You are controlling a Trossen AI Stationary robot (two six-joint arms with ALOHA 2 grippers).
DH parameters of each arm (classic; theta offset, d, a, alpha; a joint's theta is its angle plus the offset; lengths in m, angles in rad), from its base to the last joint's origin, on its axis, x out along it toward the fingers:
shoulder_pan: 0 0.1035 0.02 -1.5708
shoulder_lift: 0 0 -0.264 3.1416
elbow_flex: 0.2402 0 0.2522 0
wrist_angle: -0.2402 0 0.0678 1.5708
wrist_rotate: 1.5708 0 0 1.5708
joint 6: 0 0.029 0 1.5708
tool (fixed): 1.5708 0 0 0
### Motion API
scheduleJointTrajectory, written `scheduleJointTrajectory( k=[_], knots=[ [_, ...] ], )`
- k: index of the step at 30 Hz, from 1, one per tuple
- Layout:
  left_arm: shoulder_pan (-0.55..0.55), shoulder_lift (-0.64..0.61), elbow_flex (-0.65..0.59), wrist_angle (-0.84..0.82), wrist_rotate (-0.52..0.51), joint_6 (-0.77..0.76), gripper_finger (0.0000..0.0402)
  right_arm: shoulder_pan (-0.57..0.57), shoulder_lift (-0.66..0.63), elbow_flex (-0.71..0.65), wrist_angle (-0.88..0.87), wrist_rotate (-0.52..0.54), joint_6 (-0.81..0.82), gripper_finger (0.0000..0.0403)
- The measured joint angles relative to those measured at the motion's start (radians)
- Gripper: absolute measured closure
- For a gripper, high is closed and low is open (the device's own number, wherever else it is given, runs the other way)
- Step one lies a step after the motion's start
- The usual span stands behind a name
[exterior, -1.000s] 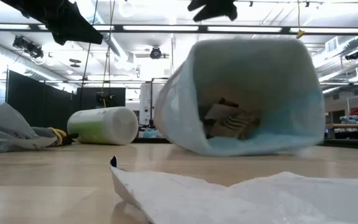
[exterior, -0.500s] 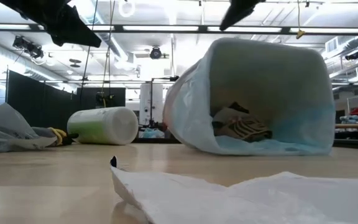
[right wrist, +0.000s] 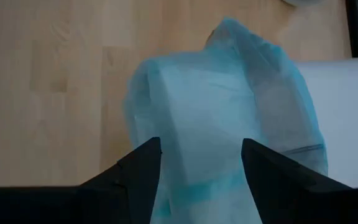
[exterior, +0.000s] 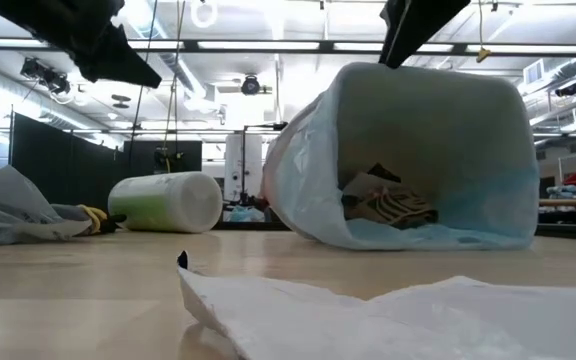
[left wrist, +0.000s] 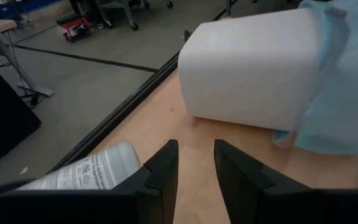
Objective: Place trash/remove bag and relplace
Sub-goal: Adjust the trash bin
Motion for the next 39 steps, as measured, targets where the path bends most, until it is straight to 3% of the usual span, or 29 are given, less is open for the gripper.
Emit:
scheduleJointTrajectory(
  k=[13,17,21,25,27,31,39],
  knots=[
    [0.000,0.000,-0.052,0.109,0.002,-0.043,0.0289,0.025,-0.003,-0.047,0.004,-0.019,0.040,0.0192],
    [0.000,0.000,-0.052,0.109,0.001,-0.043,0.0289,0.042,-0.003,-0.110,-0.042,0.183,0.087,0.0201],
    [0.000,0.000,-0.052,0.109,0.001,-0.046,0.0289,0.037,-0.003,-0.149,-0.095,0.318,0.241,0.0257],
    [0.000,0.000,-0.052,0.108,0.001,-0.047,0.0289,0.037,-0.003,-0.141,-0.115,0.347,0.343,0.0358],
    [0.000,0.000,-0.052,0.108,0.001,-0.046,0.0289,0.046,-0.002,-0.110,-0.129,0.351,0.333,0.0384],
    [0.000,0.000,-0.052,0.108,0.001,-0.044,0.0289,0.056,0.002,-0.001,-0.170,0.340,0.337,0.0391],
    [0.000,0.000,-0.052,0.109,0.000,-0.042,0.0289,0.032,0.000,0.396,-0.340,0.273,0.369,0.0401]
  ],
)
